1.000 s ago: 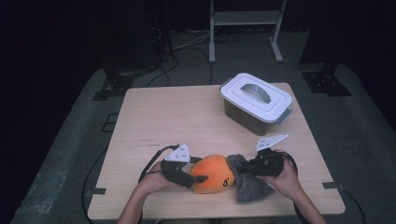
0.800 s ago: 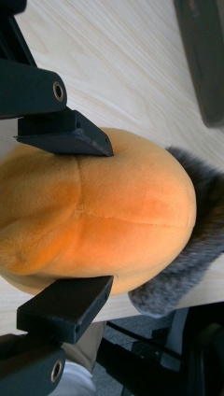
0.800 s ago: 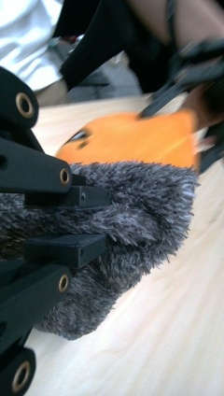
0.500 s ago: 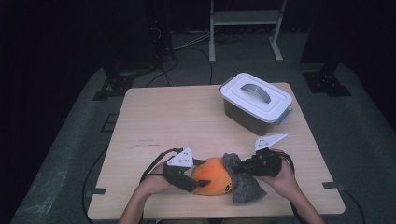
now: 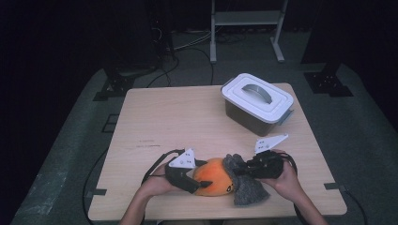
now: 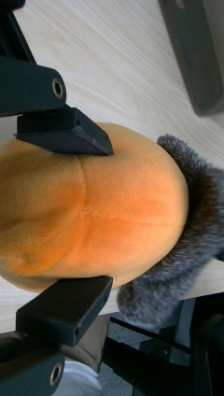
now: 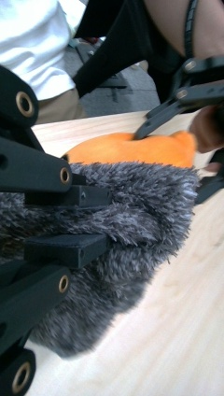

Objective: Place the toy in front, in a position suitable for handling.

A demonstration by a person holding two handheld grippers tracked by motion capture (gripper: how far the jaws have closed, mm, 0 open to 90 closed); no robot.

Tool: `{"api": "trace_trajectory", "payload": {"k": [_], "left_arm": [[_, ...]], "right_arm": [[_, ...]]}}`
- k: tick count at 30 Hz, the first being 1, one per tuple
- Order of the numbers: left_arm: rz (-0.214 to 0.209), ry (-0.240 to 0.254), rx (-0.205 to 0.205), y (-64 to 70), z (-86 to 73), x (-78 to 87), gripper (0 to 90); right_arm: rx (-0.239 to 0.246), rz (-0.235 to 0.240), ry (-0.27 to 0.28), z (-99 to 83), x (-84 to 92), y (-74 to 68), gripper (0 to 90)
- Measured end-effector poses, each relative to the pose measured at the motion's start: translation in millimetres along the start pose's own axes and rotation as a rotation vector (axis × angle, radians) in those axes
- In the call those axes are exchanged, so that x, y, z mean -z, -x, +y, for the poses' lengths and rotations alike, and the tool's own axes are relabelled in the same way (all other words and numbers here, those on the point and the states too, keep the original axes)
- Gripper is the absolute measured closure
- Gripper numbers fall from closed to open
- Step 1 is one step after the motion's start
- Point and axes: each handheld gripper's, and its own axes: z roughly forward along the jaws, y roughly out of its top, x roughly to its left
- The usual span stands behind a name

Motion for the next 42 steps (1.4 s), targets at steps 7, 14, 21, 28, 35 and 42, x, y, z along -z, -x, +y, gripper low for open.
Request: {"api": "trace_trajectory", "payload": {"k": [7, 14, 21, 28, 35, 42], "left_arm": [[0.013, 0.014, -0.007, 2.1, 3.4, -3.4, 31.2], [0.016, 0.017, -0.044, 10.0, 10.0, -9.2, 31.0], [0.012, 0.039, 0.023, 2.9, 10.9, -7.2, 21.4], [0.006, 0.046, 0.025, 3.8, 8.7, -9.4, 30.5], [0.005, 0.046, -0.039, 13.7, 15.2, -15.0, 32.4], [0.007, 0.048, 0.018, 5.5, 12.3, -11.1, 26.6]], "right_arm": [[-0.018, -0.007, 0.003, -2.3, 10.2, 5.0, 77.4], [0.073, -0.004, 0.024, 16.2, 6.6, -17.7, 77.3], [0.047, -0.003, -0.010, 6.2, 1.5, -9.8, 77.3], [0.034, -0.025, -0.053, 3.7, 7.5, -2.4, 77.3], [0.111, -0.033, -0.005, 22.3, 13.8, -23.7, 77.3], [0.086, -0.037, -0.047, 12.4, 6.7, -14.2, 77.3]]}}
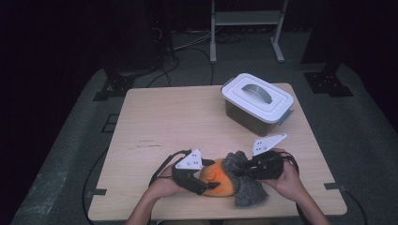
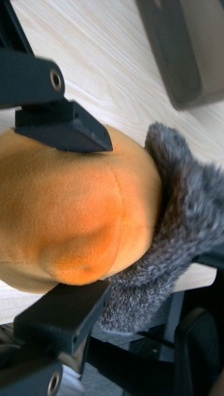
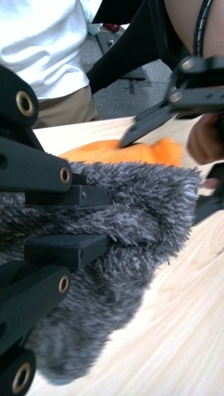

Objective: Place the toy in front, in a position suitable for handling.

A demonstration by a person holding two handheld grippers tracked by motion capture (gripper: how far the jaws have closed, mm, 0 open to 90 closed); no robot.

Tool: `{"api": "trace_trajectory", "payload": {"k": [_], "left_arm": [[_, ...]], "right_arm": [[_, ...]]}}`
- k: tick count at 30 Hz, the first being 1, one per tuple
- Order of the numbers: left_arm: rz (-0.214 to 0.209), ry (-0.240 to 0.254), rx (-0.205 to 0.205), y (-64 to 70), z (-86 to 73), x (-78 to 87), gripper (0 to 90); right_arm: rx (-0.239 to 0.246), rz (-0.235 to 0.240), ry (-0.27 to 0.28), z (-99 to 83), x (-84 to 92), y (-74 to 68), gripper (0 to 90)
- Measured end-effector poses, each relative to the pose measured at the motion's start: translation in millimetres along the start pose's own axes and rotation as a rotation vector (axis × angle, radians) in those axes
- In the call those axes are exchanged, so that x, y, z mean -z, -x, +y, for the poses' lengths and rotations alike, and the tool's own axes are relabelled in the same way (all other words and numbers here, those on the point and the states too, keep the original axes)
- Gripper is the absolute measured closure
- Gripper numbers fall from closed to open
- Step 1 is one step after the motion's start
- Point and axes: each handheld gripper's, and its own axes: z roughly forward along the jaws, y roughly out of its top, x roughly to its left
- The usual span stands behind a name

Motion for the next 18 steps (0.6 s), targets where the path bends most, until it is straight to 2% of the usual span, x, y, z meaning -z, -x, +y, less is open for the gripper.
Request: {"api": "trace_trajectory", "payload": {"k": [2, 5, 6, 9, 12, 16, 18], "left_arm": [[0.003, -0.002, 0.004, -0.9, -0.1, 0.7, 26.9], [0.003, 0.001, -0.005, 0.2, 0.2, 0.6, 31.2], [0.005, 0.001, -0.007, 1.0, 0.7, 0.4, 35.8], [0.007, 0.014, -0.030, 4.5, 2.7, -1.4, 37.4], [0.006, 0.019, -0.059, 10.2, 8.0, -6.1, 38.0], [-0.012, 0.016, -0.105, 21.3, 15.5, -13.9, 38.0], [-0.014, 0.007, -0.122, 23.2, 15.7, -16.2, 38.0]], "right_arm": [[-0.023, 0.004, -0.015, -6.0, 0.9, 5.8, 77.3], [-0.026, 0.001, -0.021, -5.6, 2.5, 6.0, 77.3], [-0.005, -0.010, -0.009, -0.4, 7.2, 0.9, 77.4], [0.011, -0.007, 0.016, 6.1, 11.8, -5.2, 77.5], [0.061, -0.005, 0.044, 20.9, 16.6, -20.6, 77.5], [0.080, 0.011, 0.043, 25.9, 13.4, -27.5, 77.5], [0.083, 0.017, 0.016, 24.4, 6.6, -28.2, 77.5]]}}
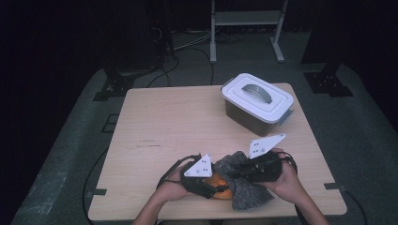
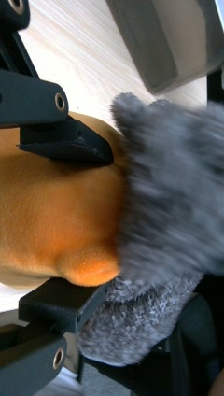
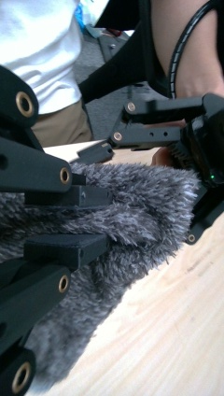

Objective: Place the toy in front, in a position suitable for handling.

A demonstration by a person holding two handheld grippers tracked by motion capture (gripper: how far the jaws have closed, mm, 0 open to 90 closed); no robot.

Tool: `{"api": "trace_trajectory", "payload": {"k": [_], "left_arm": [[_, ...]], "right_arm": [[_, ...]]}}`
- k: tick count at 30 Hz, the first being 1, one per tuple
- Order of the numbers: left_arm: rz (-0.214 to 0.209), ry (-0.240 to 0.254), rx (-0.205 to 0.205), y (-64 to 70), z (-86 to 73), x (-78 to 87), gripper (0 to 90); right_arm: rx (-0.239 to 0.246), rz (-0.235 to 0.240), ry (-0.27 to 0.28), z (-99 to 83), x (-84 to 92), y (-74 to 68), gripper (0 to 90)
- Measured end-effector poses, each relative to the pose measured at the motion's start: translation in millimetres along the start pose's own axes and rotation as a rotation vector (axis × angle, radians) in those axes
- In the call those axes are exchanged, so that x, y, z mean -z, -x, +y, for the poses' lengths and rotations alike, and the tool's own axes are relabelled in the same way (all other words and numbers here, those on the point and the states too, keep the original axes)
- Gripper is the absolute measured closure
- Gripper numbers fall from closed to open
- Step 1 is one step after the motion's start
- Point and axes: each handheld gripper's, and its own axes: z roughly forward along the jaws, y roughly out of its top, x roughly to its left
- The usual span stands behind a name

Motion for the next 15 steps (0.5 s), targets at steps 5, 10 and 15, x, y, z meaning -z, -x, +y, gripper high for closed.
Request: {"api": "trace_trajectory", "payload": {"k": [5, 10, 15], "left_arm": [[-0.009, 0.005, 0.018, -4.2, -5.1, 2.8, 38.2], [-0.010, -0.004, 0.031, -7.7, -8.6, 7.4, 37.8], [-0.009, -0.013, 0.054, -14.9, -15.6, 14.2, 36.7]], "right_arm": [[-0.025, -0.007, -0.007, -6.6, 0.0, 7.9, 77.5], [-0.068, -0.006, -0.012, -18.0, 1.5, 18.6, 77.5], [-0.099, -0.019, -0.025, -27.1, 0.7, 26.4, 77.3]]}}
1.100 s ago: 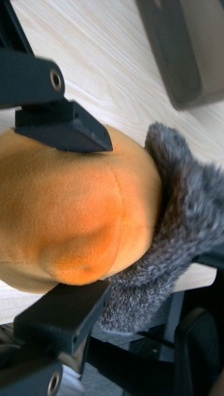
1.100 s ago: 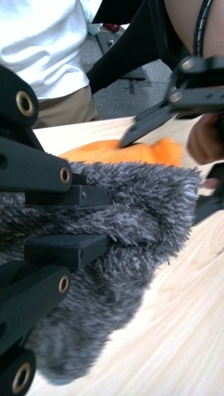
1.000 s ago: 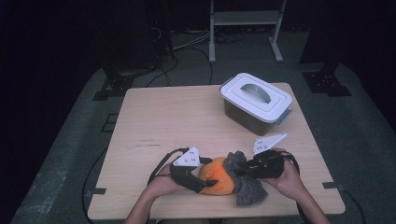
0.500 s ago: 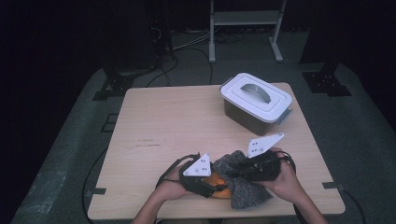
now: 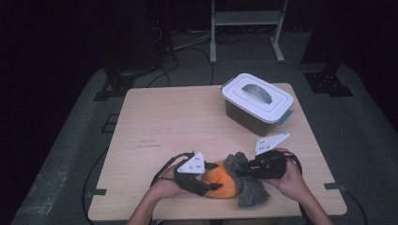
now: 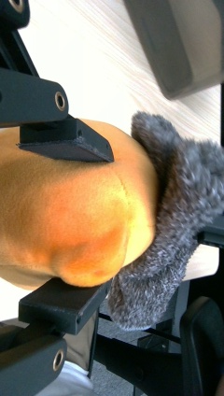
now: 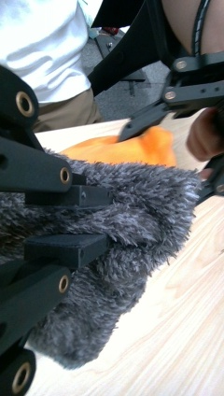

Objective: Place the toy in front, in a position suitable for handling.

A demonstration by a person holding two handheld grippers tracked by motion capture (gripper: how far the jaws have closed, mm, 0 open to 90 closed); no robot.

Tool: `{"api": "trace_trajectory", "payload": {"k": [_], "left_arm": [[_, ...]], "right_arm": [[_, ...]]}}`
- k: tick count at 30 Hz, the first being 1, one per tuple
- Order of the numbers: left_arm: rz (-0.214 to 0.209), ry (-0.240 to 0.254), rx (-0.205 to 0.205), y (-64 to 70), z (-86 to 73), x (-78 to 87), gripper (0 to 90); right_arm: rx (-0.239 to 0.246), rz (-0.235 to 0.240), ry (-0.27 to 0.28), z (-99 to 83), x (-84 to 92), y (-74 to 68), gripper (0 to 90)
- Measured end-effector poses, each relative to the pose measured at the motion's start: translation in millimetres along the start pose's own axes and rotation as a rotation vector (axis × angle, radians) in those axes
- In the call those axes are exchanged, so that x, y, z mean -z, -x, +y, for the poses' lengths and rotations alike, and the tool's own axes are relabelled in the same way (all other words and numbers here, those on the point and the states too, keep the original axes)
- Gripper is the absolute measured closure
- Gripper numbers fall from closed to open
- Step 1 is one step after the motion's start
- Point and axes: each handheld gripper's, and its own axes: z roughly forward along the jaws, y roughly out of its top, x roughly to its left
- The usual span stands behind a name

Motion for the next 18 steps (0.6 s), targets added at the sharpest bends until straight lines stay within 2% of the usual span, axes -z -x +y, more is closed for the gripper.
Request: {"api": "trace_trajectory", "payload": {"k": [2, 4, 5, 7, 9, 15, 18], "left_arm": [[0.006, -0.002, 0.013, -0.7, 0.9, 1.1, 33.7], [0.035, 0.008, 0.014, 2.4, 7.1, -1.9, 23.0], [0.035, 0.008, 0.014, 2.4, 7.1, -1.9, 22.8], [0.040, 0.002, 0.001, 4.9, 10.0, -4.2, 22.9], [0.044, -0.011, -0.016, 5.3, 9.4, -3.5, 32.0], [0.040, -0.011, 0.023, -3.9, -0.4, 2.3, 35.9], [0.035, 0.007, 0.072, -12.3, -11.5, 8.6, 35.8]], "right_arm": [[-0.009, 0.000, 0.003, -1.0, -1.5, 0.4, 77.3], [0.008, -0.012, 0.008, 2.3, -4.1, -4.0, 77.0], [0.008, -0.012, 0.008, 2.3, -4.1, -4.0, 77.0], [0.018, -0.007, 0.012, 4.9, -6.6, -7.8, 76.8], [0.032, -0.015, 0.009, 5.3, -7.4, -9.1, 76.9], [-0.002, -0.006, 0.013, -2.2, -7.9, -0.7, 77.0], [-0.016, -0.005, 0.007, -5.9, -9.6, 2.7, 77.0]]}}
